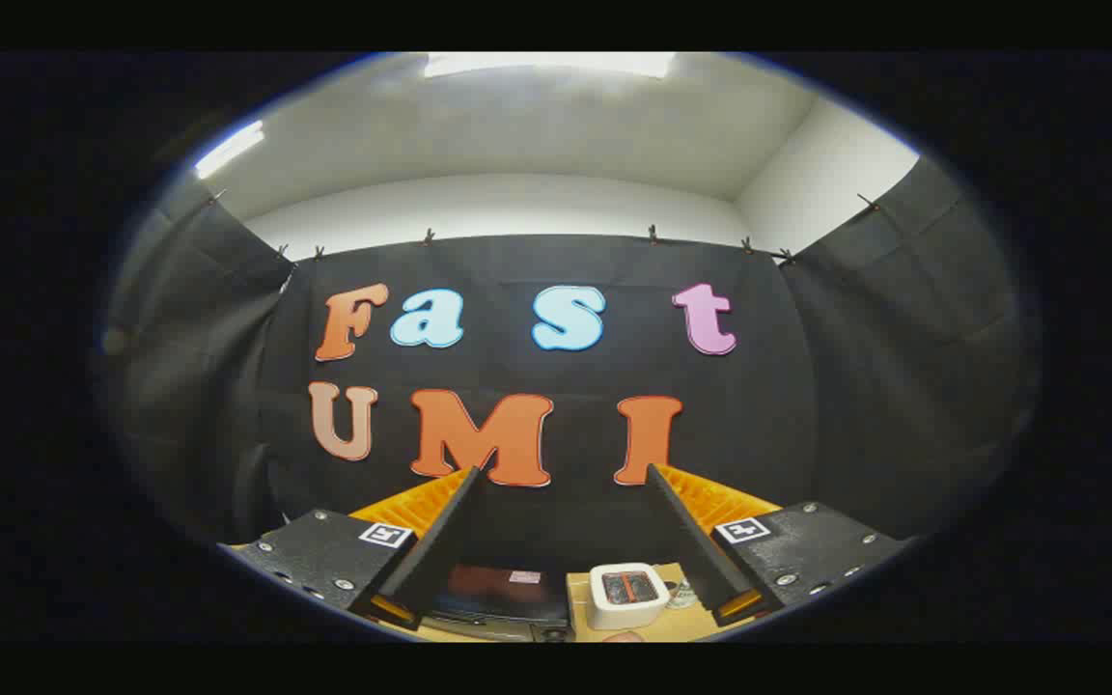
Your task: Open the toaster oven, put the food inside, and close the toaster oven door.
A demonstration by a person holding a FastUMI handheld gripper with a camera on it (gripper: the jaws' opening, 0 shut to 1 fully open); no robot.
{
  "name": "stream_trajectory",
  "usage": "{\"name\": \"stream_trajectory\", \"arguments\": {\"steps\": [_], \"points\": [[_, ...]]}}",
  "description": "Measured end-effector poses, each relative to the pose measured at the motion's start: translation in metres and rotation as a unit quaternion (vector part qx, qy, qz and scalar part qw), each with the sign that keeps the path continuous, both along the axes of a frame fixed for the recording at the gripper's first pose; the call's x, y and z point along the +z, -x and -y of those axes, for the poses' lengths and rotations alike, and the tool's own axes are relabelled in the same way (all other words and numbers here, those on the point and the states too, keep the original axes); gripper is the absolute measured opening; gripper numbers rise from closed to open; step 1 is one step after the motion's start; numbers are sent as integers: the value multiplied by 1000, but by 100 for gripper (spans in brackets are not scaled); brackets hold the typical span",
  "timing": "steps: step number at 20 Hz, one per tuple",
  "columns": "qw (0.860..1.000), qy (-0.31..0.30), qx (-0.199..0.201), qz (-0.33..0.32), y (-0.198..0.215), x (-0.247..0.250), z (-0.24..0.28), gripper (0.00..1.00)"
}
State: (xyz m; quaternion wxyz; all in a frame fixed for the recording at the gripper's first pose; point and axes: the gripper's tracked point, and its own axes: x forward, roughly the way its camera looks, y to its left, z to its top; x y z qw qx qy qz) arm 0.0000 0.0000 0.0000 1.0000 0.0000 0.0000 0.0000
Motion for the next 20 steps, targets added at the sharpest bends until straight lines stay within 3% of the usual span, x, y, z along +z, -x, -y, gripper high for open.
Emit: {"name": "stream_trajectory", "arguments": {"steps": [6, 15, 20], "points": [[1000, -28, 4, 2, 1, 10, 4, 98], [1000, -10, 6, 10, 13, 12, 9, 98], [999, -22, 19, -12, 7, -6, -6, 98]]}}
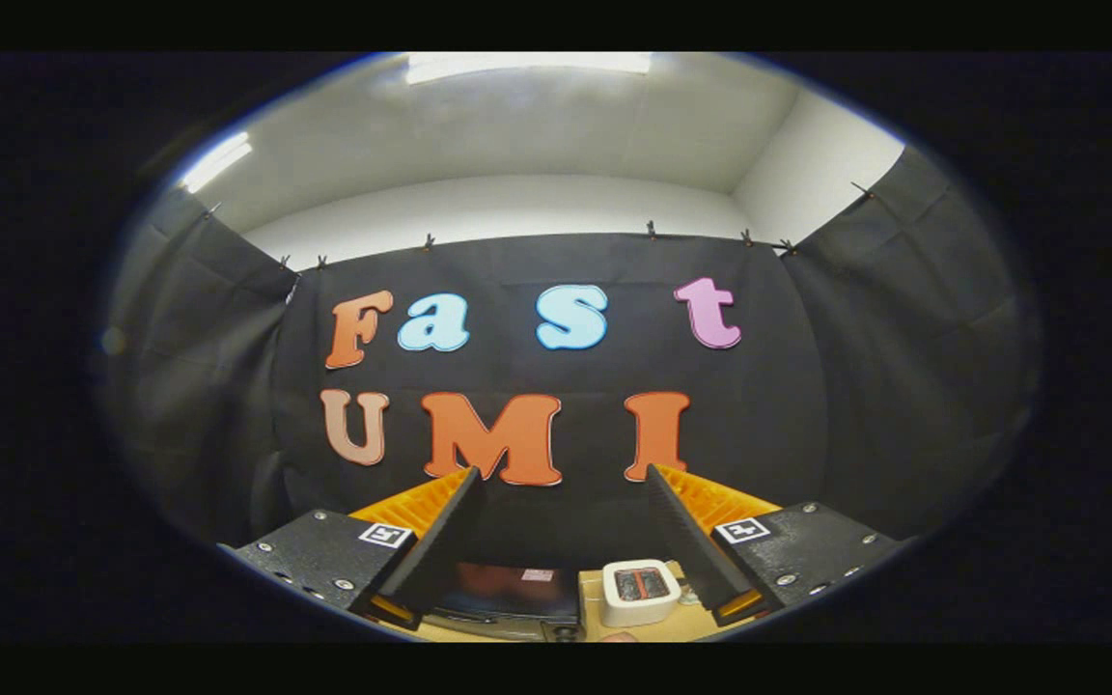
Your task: Open the toaster oven, put the food inside, and close the toaster oven door.
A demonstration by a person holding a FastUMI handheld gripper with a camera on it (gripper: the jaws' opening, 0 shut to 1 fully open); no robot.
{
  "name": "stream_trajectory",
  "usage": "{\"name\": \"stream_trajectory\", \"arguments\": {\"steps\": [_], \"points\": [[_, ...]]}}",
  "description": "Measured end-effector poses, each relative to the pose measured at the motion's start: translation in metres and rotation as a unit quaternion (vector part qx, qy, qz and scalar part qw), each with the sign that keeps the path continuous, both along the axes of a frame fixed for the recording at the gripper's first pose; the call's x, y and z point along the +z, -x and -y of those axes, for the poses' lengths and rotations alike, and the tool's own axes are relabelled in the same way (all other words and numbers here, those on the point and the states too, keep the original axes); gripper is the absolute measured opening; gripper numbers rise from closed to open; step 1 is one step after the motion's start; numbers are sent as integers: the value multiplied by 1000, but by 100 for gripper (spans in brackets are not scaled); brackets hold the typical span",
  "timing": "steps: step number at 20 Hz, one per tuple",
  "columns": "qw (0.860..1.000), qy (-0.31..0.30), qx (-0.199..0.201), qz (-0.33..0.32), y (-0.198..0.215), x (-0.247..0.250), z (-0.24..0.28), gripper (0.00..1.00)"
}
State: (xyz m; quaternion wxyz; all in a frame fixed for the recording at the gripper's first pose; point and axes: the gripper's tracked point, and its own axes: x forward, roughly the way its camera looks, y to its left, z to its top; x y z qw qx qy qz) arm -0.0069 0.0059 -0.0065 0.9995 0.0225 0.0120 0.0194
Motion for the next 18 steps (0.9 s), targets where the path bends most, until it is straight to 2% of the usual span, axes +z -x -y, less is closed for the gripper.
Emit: {"name": "stream_trajectory", "arguments": {"steps": [4, 9, 14, 18], "points": [[999, -3, 21, -24, -6, -28, -24, 98], [996, -11, 43, -83, -10, -92, -58, 98], [984, -20, 62, -165, -7, -176, -92, 98], [976, -26, 73, -205, -9, -225, -115, 98]]}}
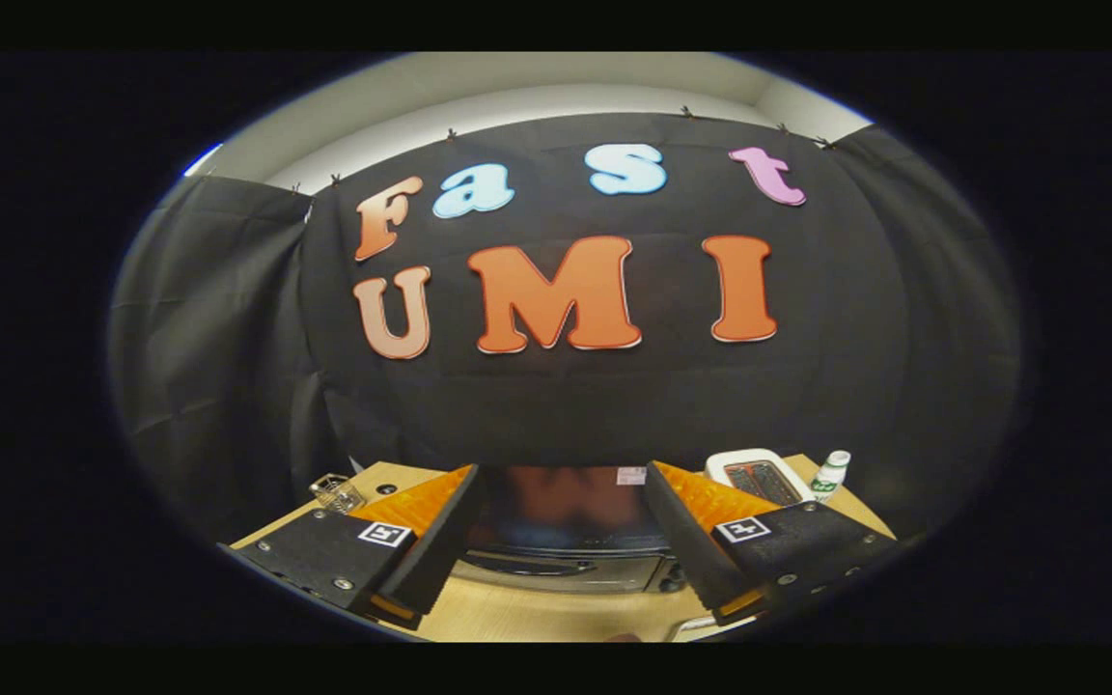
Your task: Open the toaster oven, put the food inside, and close the toaster oven door.
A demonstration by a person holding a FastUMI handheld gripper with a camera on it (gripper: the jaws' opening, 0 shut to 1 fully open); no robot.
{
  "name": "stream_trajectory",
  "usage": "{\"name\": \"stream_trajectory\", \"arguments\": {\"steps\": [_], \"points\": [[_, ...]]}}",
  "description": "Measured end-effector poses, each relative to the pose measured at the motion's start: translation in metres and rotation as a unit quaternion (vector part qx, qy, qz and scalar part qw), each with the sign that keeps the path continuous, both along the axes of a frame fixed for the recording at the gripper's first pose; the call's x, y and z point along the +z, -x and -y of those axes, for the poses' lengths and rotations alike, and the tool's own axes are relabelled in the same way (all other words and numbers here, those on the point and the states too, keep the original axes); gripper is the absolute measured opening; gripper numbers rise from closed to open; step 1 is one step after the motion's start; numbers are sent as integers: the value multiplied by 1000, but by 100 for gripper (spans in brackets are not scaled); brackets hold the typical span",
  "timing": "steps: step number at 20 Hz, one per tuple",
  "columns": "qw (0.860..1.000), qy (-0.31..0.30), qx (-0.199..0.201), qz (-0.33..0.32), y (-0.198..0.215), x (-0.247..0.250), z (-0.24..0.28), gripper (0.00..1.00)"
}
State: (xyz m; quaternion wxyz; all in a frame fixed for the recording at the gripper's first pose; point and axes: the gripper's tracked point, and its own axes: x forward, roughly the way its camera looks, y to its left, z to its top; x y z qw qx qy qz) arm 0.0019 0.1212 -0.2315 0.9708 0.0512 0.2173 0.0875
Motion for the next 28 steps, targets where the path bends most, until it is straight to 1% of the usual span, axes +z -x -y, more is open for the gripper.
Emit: {"name": "stream_trajectory", "arguments": {"steps": [5, 10, 13, 15, 16, 18, 19, 21, 22, 23, 26, 28], "points": [[999, -5, 0, -52, 4, -52, -17, 98], [996, 18, -2, -88, 9, -95, -27, 99], [996, 24, -9, -88, 9, -109, -33, 99], [994, 21, -19, -109, 14, -126, -32, 98], [995, 22, -17, -92, 19, -127, -34, 99], [995, 36, -4, -90, 20, -126, -34, 97], [995, 47, 6, -83, 31, -132, -36, 96], [996, 36, 11, -79, 36, -120, -35, 95], [996, 34, 16, -80, 40, -121, -35, 92], [996, 37, 22, -83, 46, -121, -35, 91], [993, 47, 41, -103, 75, -122, -35, 92], [989, 49, 54, -130, 96, -130, -35, 91]]}}
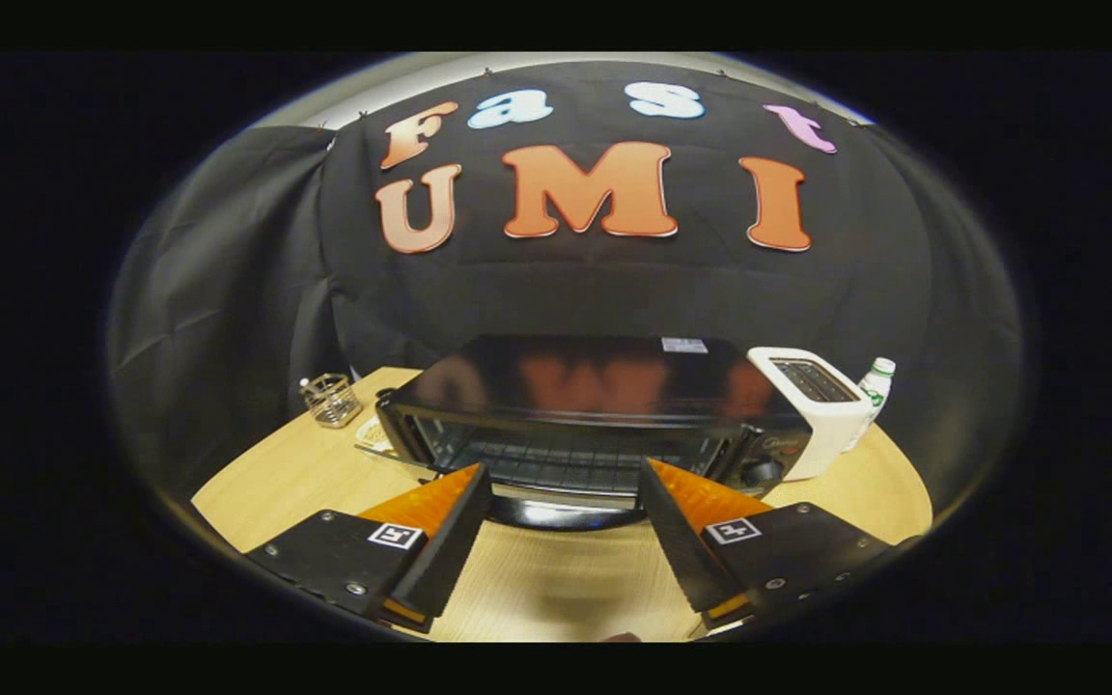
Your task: Open the toaster oven, put the food inside, and close the toaster oven door.
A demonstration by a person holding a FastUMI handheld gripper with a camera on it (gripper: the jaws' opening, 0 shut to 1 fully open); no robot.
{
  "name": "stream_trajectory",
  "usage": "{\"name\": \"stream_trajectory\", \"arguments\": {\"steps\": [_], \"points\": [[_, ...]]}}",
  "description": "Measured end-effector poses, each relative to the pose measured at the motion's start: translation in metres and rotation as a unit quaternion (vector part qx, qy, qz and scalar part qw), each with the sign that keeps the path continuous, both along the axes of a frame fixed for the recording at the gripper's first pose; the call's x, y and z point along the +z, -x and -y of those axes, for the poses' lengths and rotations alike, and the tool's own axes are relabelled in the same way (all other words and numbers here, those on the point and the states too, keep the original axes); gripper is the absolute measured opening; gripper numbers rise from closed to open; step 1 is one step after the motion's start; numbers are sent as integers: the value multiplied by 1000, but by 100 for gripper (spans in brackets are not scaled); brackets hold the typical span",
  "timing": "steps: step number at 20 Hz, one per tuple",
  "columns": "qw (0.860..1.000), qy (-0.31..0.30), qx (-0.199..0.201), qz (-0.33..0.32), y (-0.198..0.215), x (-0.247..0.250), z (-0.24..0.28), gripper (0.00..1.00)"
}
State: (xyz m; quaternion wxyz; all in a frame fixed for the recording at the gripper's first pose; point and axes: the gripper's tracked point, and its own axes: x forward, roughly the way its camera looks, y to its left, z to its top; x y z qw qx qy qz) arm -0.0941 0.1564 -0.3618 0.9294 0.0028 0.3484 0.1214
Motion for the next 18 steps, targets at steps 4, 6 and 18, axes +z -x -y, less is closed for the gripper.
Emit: {"name": "stream_trajectory", "arguments": {"steps": [4, 6, 18], "points": [[993, -42, 24, -104, 53, -36, -13, 91], [988, -54, 18, -142, 68, -51, -13, 92], [974, -10, 15, -227, 98, -113, -5, 88]]}}
